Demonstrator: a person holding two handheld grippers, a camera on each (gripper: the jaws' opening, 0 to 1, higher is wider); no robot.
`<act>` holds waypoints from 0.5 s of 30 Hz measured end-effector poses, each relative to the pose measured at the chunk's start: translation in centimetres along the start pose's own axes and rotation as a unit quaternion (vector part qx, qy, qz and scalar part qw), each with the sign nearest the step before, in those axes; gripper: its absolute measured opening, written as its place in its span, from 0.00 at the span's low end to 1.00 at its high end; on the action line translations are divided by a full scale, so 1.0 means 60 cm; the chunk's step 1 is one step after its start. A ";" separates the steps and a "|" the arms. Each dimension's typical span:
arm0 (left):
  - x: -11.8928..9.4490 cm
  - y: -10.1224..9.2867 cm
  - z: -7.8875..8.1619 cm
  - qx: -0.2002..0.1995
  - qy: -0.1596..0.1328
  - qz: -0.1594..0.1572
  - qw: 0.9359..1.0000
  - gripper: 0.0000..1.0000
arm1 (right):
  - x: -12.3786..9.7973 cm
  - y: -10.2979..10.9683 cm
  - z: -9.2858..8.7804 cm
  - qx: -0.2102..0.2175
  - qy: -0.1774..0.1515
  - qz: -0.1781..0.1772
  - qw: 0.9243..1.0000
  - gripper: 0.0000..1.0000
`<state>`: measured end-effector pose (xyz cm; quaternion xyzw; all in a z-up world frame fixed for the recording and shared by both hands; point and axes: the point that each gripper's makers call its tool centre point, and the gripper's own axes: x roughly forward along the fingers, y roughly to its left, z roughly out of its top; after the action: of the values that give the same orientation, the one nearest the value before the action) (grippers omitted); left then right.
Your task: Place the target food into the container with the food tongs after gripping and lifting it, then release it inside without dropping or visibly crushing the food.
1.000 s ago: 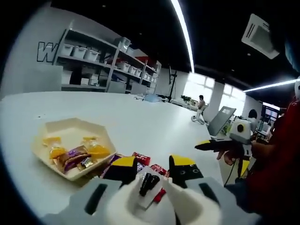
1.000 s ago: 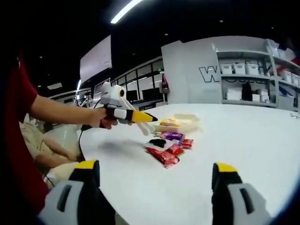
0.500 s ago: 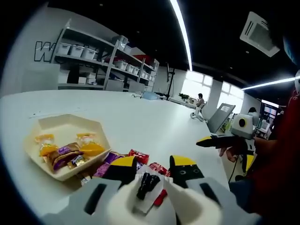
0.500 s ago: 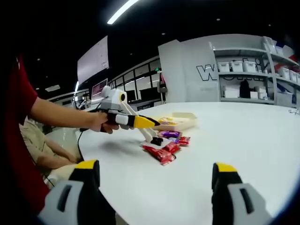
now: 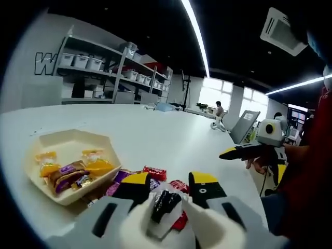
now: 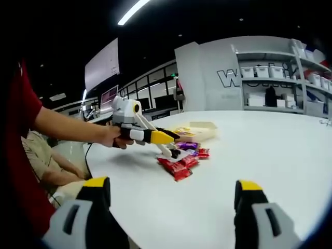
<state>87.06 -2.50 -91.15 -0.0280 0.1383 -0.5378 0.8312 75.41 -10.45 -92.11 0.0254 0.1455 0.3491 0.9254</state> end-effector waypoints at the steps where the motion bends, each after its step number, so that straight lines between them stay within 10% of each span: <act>1: 0.001 0.001 0.000 -0.002 -0.001 0.000 1.000 0.28 | 0.000 -0.001 -0.001 0.000 0.001 0.000 1.000 1.00; 15: 0.003 -0.006 0.004 0.036 -0.009 0.016 0.999 0.20 | -0.003 -0.013 -0.001 0.000 0.005 0.001 1.000 1.00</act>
<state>86.89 -2.82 -90.87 -0.0006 0.1121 -0.5287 0.8414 75.77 -11.14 -92.27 0.0238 0.1502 0.3499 0.9243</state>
